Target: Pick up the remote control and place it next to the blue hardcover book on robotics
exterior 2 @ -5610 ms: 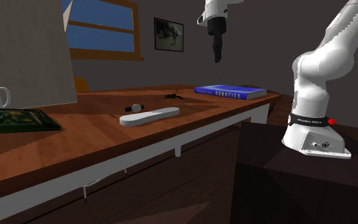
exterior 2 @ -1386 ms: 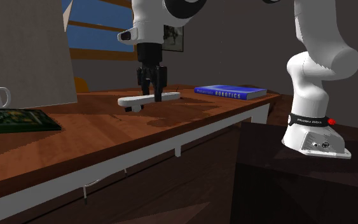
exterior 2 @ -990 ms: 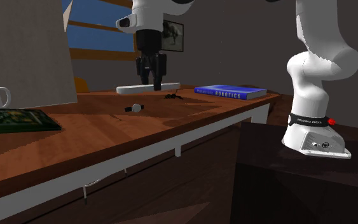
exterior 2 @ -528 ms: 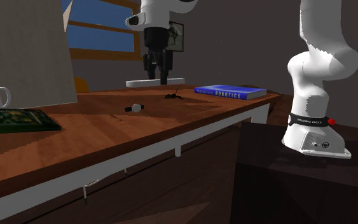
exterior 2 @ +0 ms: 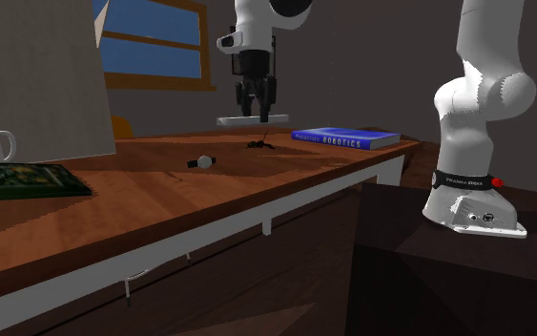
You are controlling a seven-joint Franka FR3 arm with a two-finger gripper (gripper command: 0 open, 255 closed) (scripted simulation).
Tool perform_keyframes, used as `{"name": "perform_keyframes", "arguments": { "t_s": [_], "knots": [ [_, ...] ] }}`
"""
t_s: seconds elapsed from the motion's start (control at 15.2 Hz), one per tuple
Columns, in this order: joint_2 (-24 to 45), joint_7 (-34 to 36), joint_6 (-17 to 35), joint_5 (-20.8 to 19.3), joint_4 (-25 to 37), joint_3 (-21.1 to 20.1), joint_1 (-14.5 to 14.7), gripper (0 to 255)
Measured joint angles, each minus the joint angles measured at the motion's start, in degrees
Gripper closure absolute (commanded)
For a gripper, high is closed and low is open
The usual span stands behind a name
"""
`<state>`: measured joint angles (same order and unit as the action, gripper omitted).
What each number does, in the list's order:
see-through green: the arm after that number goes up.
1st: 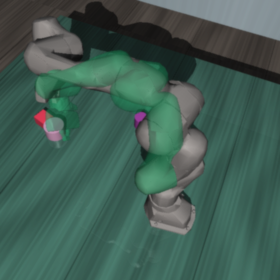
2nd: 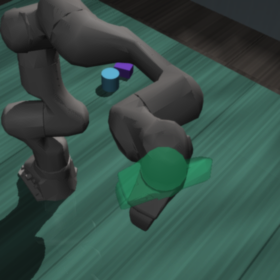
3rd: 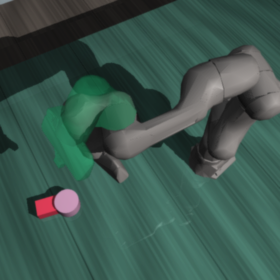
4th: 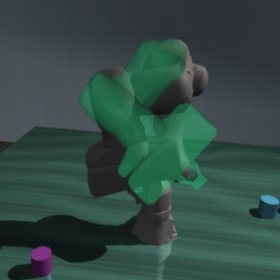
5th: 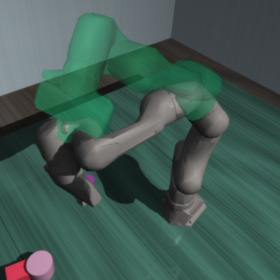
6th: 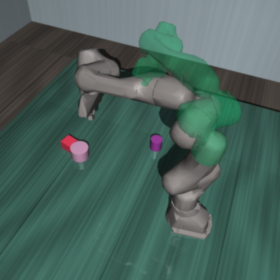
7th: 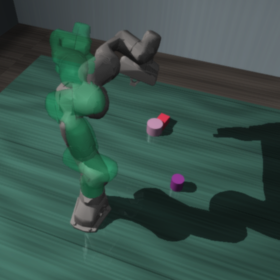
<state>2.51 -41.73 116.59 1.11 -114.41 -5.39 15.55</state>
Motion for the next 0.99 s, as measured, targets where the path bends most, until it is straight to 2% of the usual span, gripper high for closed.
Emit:
{"name": "perform_keyframes", "arguments": {
  "t_s": [0.2,0.99],
  "knots": [
    [-2.4,-3.8,0.6,0.3,-3.1,1.8,-1.9,255],
    [-5.8,-20.5,0.7,-0.2,-6.9,10.5,-10.1,255]
  ]
}}
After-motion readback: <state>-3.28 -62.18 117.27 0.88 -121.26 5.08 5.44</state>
